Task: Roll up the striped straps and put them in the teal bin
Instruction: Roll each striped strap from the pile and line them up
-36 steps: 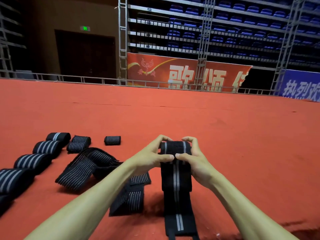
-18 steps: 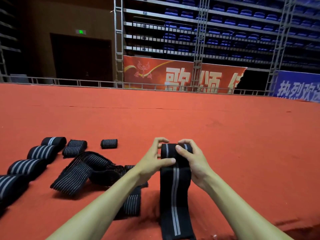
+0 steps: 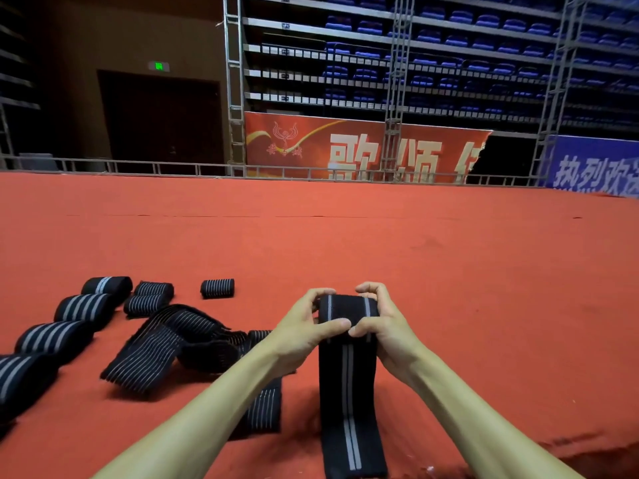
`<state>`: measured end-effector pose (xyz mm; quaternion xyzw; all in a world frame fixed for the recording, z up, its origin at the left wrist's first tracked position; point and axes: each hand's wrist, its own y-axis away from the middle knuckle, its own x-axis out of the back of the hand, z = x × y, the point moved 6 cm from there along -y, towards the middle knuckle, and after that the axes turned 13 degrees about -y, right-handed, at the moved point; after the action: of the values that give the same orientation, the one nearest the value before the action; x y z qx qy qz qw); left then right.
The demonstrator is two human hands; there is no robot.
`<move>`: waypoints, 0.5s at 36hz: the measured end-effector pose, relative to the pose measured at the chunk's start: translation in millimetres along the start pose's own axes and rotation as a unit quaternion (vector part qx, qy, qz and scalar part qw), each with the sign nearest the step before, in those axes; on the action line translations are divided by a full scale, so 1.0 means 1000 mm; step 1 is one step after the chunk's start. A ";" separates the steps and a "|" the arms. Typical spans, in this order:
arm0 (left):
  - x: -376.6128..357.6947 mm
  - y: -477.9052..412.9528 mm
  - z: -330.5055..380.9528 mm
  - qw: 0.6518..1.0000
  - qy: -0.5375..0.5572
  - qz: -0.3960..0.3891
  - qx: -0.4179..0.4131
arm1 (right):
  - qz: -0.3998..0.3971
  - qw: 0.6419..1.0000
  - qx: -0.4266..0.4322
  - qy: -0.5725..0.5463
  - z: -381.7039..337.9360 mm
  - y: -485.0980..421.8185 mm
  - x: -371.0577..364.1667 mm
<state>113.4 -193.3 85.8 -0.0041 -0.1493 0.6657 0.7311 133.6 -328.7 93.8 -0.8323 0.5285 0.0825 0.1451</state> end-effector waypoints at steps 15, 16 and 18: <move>0.006 0.004 0.004 0.994 -0.096 -0.024 -0.039 | 0.039 0.993 -0.080 -0.078 0.011 0.007 0.005; 0.008 0.004 0.005 0.991 -0.116 -0.006 -0.062 | 0.040 0.992 -0.094 -0.076 0.012 0.007 0.004; 0.009 0.003 0.006 0.979 -0.174 0.025 -0.102 | 0.044 0.988 -0.135 -0.057 0.015 0.009 0.001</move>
<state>109.5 -184.8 92.5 0.0335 -0.3415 0.6554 0.6728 126.4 -328.5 78.1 -0.8144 0.5392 0.2068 0.0579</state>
